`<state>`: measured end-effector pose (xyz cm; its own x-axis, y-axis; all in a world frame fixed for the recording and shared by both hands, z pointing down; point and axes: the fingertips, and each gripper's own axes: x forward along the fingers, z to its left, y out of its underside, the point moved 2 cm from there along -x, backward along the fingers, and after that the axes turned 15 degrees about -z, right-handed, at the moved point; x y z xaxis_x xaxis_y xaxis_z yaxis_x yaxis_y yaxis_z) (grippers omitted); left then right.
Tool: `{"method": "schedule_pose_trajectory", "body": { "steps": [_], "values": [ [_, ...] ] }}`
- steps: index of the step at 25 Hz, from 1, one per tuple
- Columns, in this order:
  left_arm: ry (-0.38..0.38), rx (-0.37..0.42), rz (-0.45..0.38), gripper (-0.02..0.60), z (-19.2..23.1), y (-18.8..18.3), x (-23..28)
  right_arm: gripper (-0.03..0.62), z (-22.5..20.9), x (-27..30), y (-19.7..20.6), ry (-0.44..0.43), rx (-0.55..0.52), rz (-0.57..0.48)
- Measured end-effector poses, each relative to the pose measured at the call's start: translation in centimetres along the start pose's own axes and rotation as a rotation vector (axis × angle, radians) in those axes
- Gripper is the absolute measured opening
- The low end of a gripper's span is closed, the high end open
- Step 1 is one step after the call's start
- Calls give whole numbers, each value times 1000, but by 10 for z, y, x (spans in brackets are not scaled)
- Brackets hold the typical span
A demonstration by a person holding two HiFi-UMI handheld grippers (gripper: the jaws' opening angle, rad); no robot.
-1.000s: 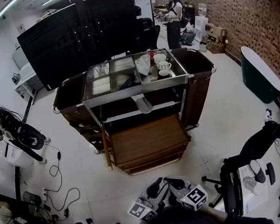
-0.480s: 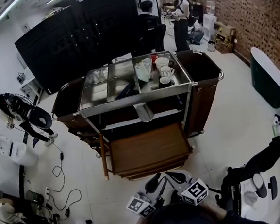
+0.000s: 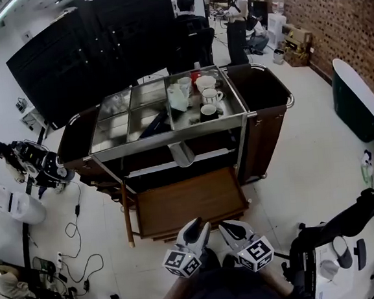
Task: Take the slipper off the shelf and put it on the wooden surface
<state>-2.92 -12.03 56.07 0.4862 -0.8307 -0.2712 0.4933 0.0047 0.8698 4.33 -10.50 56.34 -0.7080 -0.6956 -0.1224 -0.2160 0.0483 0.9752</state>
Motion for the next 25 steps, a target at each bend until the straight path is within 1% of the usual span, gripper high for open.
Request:
{"method": "schedule_pose_trajectory", "body": {
  "steps": [2,3,5,8,11,12,14,16,18,20,23,25],
  "values": [
    [-5,19,15,139,12,1,14,-3,-12,10,-3,19,-4,-1],
    [-12,31,25,155,21,2,23,-3,-18,15,-5,30,-3,-4],
    [-41,53,48,180,50,7,44,-3,-30,25,-6,51,4,-12],
    [-98,93,98,198,108,18,79,-3,-43,45,-2,77,22,3],
    [-125,152,147,240,170,32,121,-3,-55,72,1,84,27,17],
    [-135,167,166,244,191,38,135,-3,-60,82,1,89,26,23],
    [-181,179,210,273,234,55,163,-3,-68,97,2,104,24,38],
    [-242,194,253,282,278,74,190,-3,-76,107,5,125,25,50],
    [-290,218,287,282,316,90,217,-5,-85,112,5,161,23,62],
    [-323,228,308,291,346,104,240,-3,-94,109,8,209,21,79],
    [-344,262,316,293,376,114,266,-4,-105,97,20,275,30,101],
    [-375,267,331,293,392,123,275,-5,-110,91,23,310,39,106]
  ]
}}
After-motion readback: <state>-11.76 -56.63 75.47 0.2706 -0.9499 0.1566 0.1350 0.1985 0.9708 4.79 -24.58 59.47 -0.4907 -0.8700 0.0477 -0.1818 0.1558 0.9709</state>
